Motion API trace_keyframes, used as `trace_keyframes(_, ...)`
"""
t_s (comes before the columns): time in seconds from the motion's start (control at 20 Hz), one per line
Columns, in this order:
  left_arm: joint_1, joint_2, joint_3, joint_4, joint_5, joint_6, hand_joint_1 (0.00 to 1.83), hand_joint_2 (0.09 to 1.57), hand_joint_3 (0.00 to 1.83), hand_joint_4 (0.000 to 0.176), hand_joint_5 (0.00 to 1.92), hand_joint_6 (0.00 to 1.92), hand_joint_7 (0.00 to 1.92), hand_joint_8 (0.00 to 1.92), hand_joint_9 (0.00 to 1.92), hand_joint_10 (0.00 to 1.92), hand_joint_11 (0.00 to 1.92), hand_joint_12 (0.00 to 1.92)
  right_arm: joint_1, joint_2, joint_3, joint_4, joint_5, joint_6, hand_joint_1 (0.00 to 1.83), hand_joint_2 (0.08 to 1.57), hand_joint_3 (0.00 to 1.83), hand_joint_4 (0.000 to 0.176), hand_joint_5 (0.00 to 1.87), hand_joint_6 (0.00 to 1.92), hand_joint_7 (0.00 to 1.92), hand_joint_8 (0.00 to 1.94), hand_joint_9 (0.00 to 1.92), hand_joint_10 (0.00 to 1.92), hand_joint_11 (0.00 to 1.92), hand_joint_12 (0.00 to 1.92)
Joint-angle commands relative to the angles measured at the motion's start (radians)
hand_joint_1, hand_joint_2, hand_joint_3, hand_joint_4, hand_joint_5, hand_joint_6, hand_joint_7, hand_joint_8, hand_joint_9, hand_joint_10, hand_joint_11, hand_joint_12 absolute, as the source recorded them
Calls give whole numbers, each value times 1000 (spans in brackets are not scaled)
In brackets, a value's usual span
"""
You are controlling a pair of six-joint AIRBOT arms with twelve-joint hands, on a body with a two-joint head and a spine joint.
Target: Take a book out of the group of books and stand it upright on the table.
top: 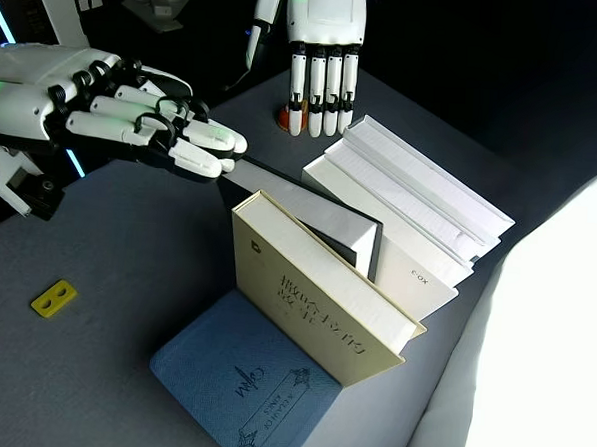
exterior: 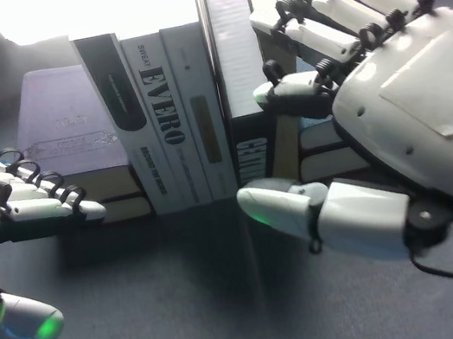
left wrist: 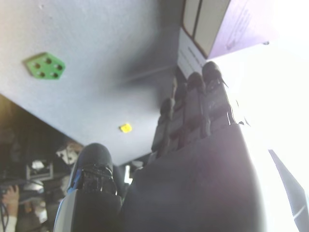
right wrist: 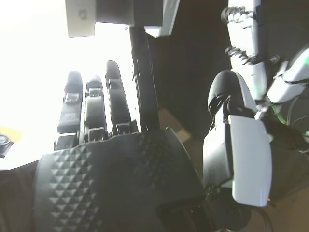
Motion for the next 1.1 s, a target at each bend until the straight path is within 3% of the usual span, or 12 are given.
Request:
trace_keyframes(0.0, -9, 3, 1, 9, 74, -2, 0, 1287, 0, 41, 10, 4, 60, 4, 66, 10, 0, 149, 2, 10, -15, -63, 83, -9, 0, 1130, 0, 0, 797, 5, 214, 2, 34, 1, 0, 316)
trace_keyframes(0.05, -9, 3, 1, 9, 74, -2, 0, 1288, 0, 41, 13, 3, 56, 1, 65, 6, 0, 127, -3, 21, -32, -63, 78, -16, 0, 1131, 1, 0, 813, 11, 225, 7, 39, 4, 0, 316)
trace_keyframes(0.1, -9, 3, 0, 9, 74, -2, 0, 1286, 0, 39, 16, 3, 57, 1, 74, 7, 0, 148, -9, 31, -49, -63, 71, -22, 0, 1127, 0, 0, 806, 3, 212, 10, 22, 5, 0, 187)
trace_keyframes(0.2, -11, 2, -3, 9, 74, -2, 0, 1290, 1, 30, 33, 6, 87, 7, 73, 4, 0, 172, -21, 39, -67, -64, 64, -43, 0, 1126, 0, 0, 794, 2, 237, 5, 44, 8, 0, 264)
trace_keyframes(0.35, -10, 2, -3, 9, 74, -2, 0, 1283, 0, 36, 28, 1, 87, 0, 96, 10, 0, 241, -41, 47, -81, -64, 51, -59, 0, 1121, 0, 0, 791, 1, 230, 1, 46, 1, 0, 237)
trace_keyframes(0.6, -10, 2, -3, 9, 74, -2, 0, 1287, 0, 33, 23, 1, 69, 1, 69, 0, 0, 171, -49, 48, -83, -119, 60, -48, 0, 1121, 0, 0, 801, 6, 242, 4, 65, 7, 0, 275)
trace_keyframes(1.05, -11, 2, -3, 9, 74, -2, 0, 1284, 0, 32, 14, 0, 43, 0, 54, 0, 0, 103, 40, 26, -59, -166, 105, 4, 0, 1125, 0, 0, 811, 4, 244, 2, 61, 1, 0, 285)
